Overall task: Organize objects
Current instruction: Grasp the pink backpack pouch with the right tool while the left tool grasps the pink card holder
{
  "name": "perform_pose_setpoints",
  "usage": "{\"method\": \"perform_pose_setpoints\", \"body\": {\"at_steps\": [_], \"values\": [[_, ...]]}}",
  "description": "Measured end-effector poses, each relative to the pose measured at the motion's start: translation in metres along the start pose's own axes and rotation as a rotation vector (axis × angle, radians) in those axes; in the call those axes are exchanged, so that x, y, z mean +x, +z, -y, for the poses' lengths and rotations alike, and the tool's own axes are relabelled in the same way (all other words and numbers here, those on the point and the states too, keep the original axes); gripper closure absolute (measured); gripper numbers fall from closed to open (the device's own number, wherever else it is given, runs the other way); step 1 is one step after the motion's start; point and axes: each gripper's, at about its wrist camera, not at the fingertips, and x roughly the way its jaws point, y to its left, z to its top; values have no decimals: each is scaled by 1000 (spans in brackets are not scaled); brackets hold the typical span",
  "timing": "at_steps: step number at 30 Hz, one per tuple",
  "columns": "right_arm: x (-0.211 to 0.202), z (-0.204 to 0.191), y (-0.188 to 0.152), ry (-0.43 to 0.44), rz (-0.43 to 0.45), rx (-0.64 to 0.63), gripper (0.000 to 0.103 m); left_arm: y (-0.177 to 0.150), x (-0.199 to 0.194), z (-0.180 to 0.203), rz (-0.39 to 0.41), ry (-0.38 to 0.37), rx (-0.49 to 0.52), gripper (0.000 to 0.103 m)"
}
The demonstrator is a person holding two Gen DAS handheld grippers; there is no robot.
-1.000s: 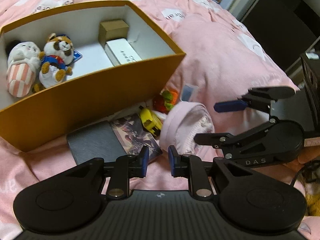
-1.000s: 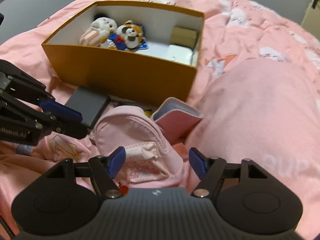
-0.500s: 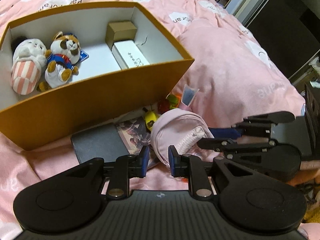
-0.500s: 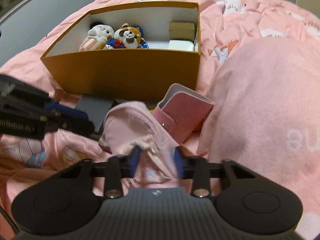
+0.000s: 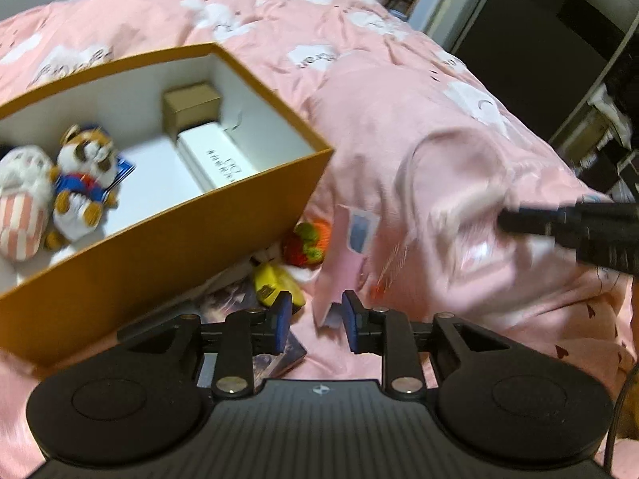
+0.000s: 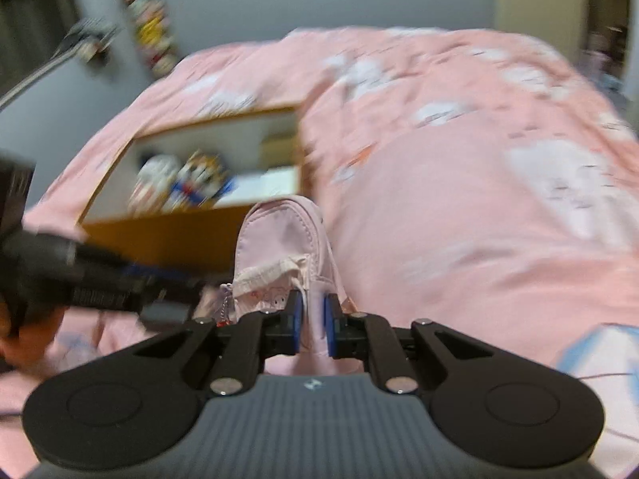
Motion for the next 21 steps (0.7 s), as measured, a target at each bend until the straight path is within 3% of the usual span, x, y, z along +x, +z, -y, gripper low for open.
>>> {"method": "perform_pose_setpoints", "body": {"at_steps": [2,7,11,14,21], "values": [[7,4,2,-61,-11,-8,91,2,6,6,-1,-5,38,70],[39,0,1,-39,-41,23,91,5,23,22,0,-7,140,67],[61,3,0,-29,-60,59,90,8,40,21,-4,-5,130,67],[69,9,-2,-16,-64,85,87,10,52,15,4,44,116,65],[75,5,3,6,-62,65,71,16,69,9,-24,25,73,65]]}}
